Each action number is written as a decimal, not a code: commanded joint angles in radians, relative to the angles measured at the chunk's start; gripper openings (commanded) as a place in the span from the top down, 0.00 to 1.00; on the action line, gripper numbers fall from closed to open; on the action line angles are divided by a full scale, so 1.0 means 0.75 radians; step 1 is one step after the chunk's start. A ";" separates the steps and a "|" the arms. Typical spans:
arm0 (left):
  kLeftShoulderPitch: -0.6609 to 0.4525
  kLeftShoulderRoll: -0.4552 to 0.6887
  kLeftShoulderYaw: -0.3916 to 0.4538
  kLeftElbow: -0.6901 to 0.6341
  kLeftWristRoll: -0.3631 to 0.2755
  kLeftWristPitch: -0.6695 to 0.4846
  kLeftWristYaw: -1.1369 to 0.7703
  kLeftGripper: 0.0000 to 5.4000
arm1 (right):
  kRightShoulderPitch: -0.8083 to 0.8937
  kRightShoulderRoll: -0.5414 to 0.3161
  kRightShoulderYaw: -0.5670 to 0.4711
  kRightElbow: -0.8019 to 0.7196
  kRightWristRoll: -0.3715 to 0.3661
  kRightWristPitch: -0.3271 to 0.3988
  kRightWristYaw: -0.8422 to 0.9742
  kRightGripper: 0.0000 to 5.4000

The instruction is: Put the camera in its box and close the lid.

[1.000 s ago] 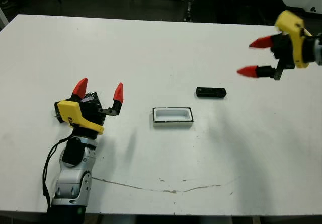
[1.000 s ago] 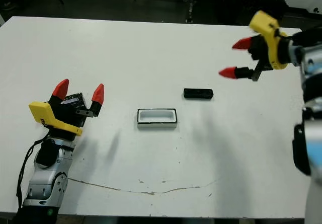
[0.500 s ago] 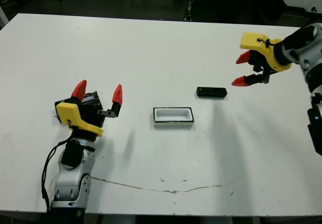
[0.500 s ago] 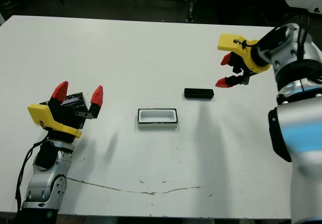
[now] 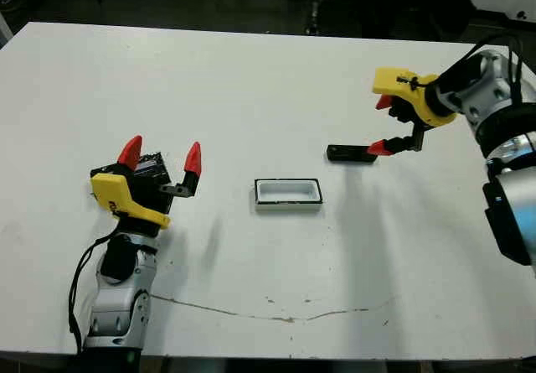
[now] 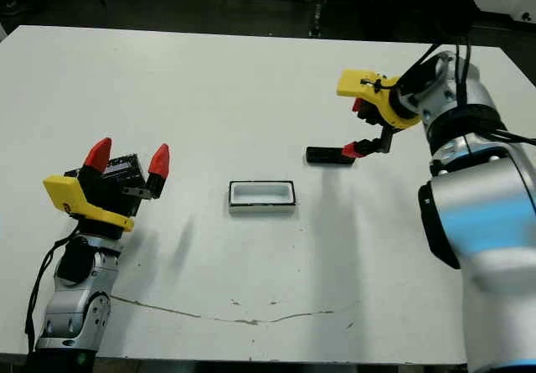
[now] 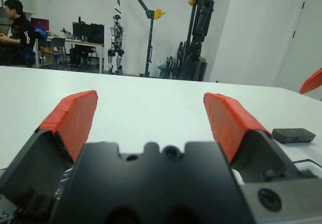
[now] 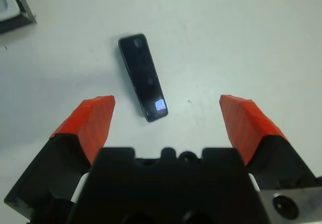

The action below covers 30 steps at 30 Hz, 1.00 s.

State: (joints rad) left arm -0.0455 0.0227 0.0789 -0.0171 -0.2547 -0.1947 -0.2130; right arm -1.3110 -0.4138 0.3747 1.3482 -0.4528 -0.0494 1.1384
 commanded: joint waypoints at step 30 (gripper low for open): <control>0.057 0.012 0.013 -0.049 0.007 0.035 0.020 0.00 | 0.161 0.137 -0.030 0.020 -0.022 -0.005 -0.225 0.00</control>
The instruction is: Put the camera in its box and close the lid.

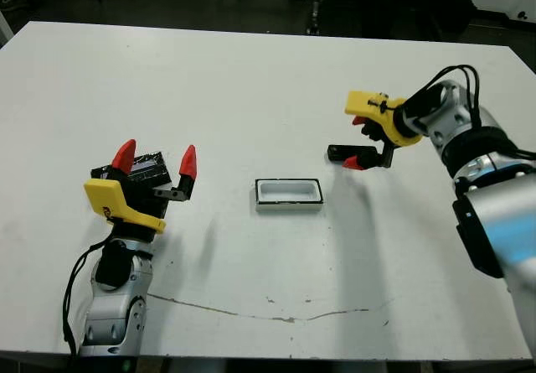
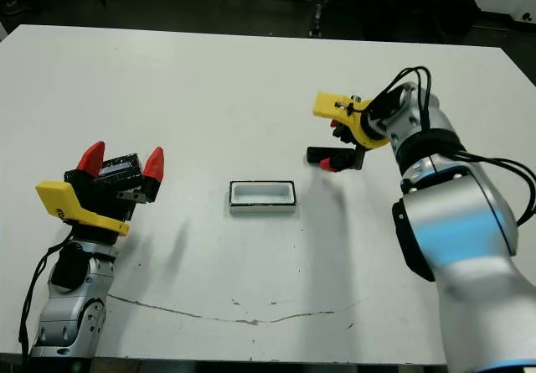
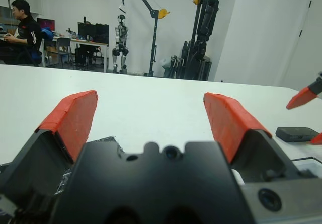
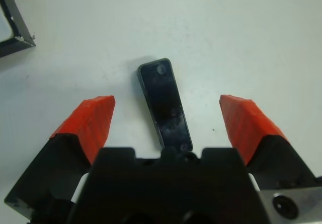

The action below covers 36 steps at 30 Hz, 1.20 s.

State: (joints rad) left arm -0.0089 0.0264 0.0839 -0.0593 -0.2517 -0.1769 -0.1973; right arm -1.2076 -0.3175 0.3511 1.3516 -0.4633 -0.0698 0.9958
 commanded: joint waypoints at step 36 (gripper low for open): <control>-0.007 -0.016 0.002 -0.007 0.005 0.047 0.039 0.00 | 0.243 -0.004 -0.211 0.025 0.165 0.233 -0.203 0.67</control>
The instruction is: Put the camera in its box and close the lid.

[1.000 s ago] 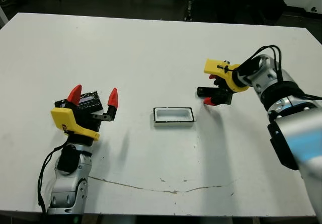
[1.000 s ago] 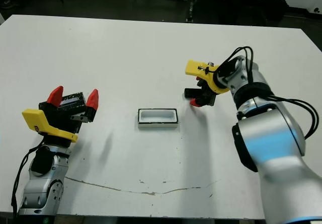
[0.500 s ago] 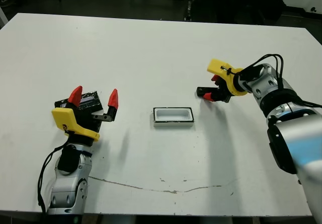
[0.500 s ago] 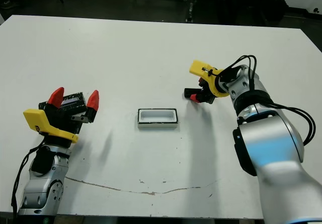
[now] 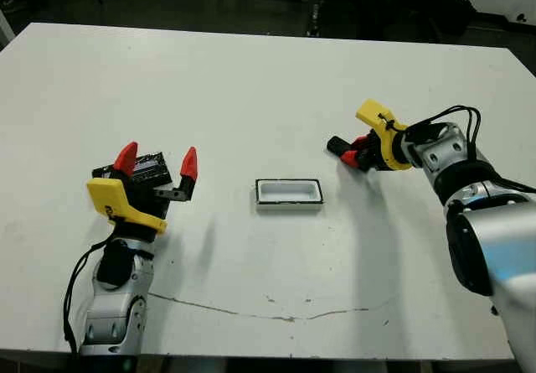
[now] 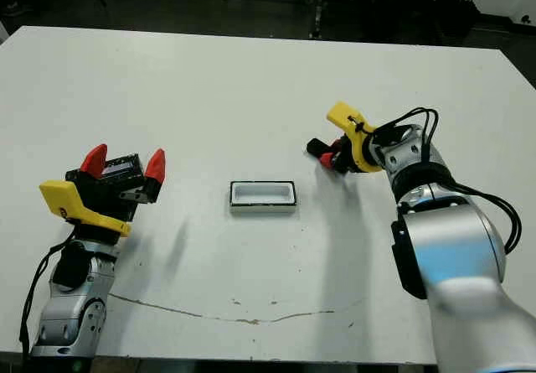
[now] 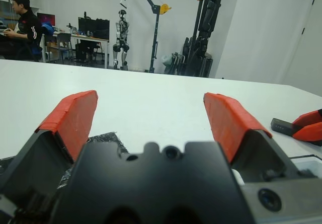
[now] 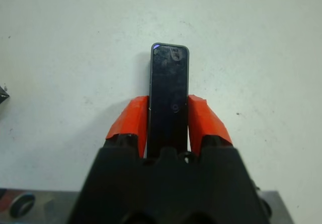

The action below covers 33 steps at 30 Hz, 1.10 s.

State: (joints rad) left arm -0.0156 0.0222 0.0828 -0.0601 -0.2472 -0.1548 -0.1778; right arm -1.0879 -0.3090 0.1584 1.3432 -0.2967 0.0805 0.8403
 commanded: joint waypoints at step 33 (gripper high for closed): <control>0.005 -0.039 -0.057 -0.004 0.042 -0.002 0.033 0.00 | -0.043 -0.072 -0.118 -0.198 0.335 0.004 0.824 0.68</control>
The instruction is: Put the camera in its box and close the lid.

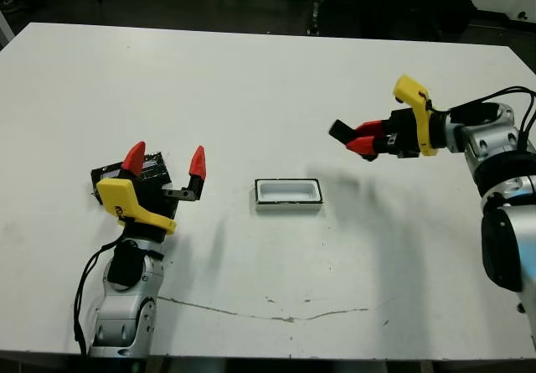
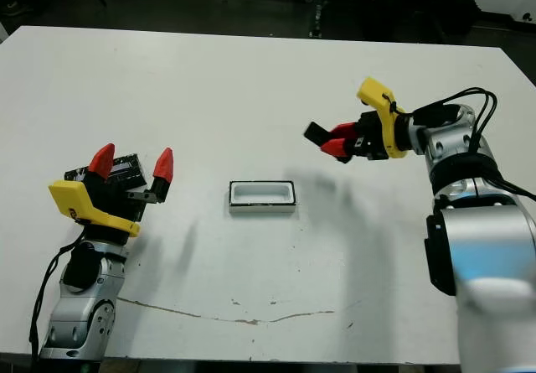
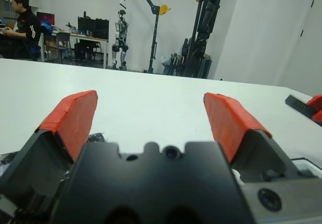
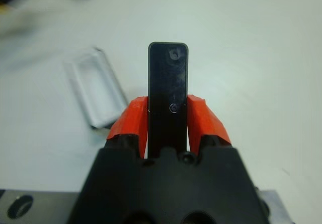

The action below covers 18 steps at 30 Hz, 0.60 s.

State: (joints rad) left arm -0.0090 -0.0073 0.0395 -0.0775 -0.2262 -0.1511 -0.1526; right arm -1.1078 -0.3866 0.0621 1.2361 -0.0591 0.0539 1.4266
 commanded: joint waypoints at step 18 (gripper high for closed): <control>-0.036 -0.005 0.006 0.053 0.027 -0.007 0.002 0.00 | -0.042 0.234 0.183 -0.242 0.011 0.204 0.213 0.68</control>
State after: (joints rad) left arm -0.0302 -0.0130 0.0409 -0.0503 -0.2094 -0.1551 -0.1506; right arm -1.1176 -0.2164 0.1866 1.0675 -0.0414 0.2165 1.5883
